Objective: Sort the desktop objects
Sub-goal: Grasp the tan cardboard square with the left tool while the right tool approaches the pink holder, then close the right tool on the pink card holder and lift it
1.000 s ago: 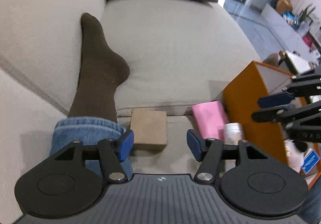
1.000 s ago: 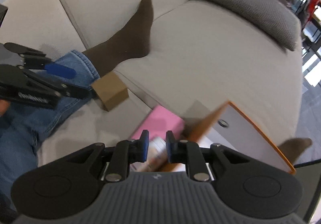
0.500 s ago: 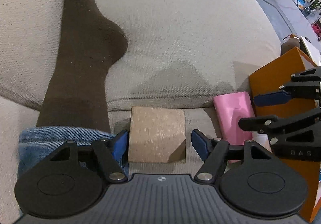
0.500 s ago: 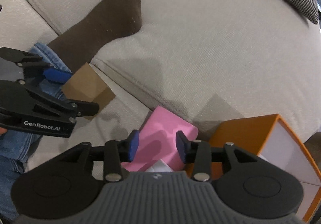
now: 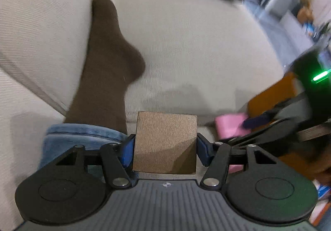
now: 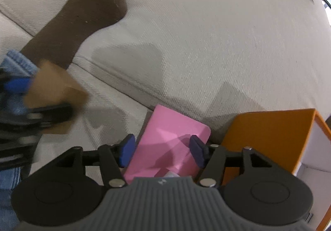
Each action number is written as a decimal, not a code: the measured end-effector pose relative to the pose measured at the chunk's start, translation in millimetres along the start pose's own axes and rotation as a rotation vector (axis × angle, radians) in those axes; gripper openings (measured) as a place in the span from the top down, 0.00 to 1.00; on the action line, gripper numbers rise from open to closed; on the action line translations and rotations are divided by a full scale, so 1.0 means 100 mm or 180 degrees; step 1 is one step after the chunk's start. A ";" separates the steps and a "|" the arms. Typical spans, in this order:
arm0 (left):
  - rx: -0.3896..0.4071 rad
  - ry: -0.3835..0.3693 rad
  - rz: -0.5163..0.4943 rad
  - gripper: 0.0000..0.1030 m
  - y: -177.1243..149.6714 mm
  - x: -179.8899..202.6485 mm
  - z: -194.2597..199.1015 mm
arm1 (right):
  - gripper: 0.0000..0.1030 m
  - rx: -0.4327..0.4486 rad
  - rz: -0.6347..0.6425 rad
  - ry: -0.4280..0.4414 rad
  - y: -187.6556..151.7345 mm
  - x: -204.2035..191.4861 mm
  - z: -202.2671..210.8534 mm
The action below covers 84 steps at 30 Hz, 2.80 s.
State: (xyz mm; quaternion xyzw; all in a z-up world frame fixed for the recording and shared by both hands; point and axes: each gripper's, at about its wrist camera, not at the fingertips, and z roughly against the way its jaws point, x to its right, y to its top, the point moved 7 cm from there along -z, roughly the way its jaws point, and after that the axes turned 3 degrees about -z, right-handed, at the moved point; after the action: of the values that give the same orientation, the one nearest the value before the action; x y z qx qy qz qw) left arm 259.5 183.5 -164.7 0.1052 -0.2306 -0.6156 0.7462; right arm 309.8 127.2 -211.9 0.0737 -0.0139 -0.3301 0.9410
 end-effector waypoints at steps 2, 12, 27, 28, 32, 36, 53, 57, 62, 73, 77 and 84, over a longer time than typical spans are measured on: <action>0.0146 -0.0059 0.0056 0.32 0.02 -0.03 0.18 | 0.31 -0.0007 -0.0010 -0.0053 0.01 -0.05 -0.06; 0.0321 -0.0106 -0.0001 0.32 -0.06 -0.06 0.44 | 0.34 0.0011 -0.0002 -0.0374 -0.03 -0.15 -0.24; 0.0362 -0.0213 0.0067 0.32 -0.32 -0.01 0.68 | 1.00 0.0126 -0.0168 0.0200 -0.24 -0.33 0.34; 0.0361 -0.0228 0.0067 0.32 -0.35 0.01 0.70 | 0.96 0.0159 -0.0117 0.0150 -0.24 -0.35 0.37; 0.0382 -0.0223 0.0100 0.32 -0.39 0.06 0.70 | 0.74 0.0201 -0.0095 -0.0070 -0.12 -0.26 0.32; 0.0405 -0.0245 0.0195 0.32 -0.39 0.04 0.68 | 0.51 0.0141 -0.0109 -0.0248 -0.02 -0.13 0.20; 0.0496 -0.0409 0.0361 0.32 -0.36 -0.08 0.65 | 0.48 -0.0191 -0.0029 -0.0631 0.05 -0.05 -0.16; 0.0517 -0.0415 0.0359 0.32 -0.41 -0.08 0.70 | 0.72 -0.0105 -0.0080 -0.0497 0.03 -0.04 -0.01; 0.0522 -0.0399 0.0394 0.32 -0.46 -0.10 0.73 | 0.81 0.0041 0.0055 -0.0514 -0.03 -0.11 0.25; 0.0547 -0.0369 0.0443 0.32 -0.52 -0.15 0.79 | 0.85 0.0214 0.0100 0.0474 -0.20 -0.50 0.89; 0.0499 -0.0373 0.0426 0.32 -0.56 -0.13 0.77 | 0.87 0.0245 0.0125 0.0530 -0.20 -0.59 0.87; 0.0473 -0.0391 0.0420 0.32 -0.55 -0.10 0.71 | 0.81 0.0240 -0.0013 0.0069 -0.20 -0.16 0.79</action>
State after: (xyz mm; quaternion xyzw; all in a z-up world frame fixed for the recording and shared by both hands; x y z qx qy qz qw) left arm 176.5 190.1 -128.8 0.1069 -0.3274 -0.5515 0.7597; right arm 278.8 111.2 -136.9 0.1126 -0.0160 -0.3304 0.9370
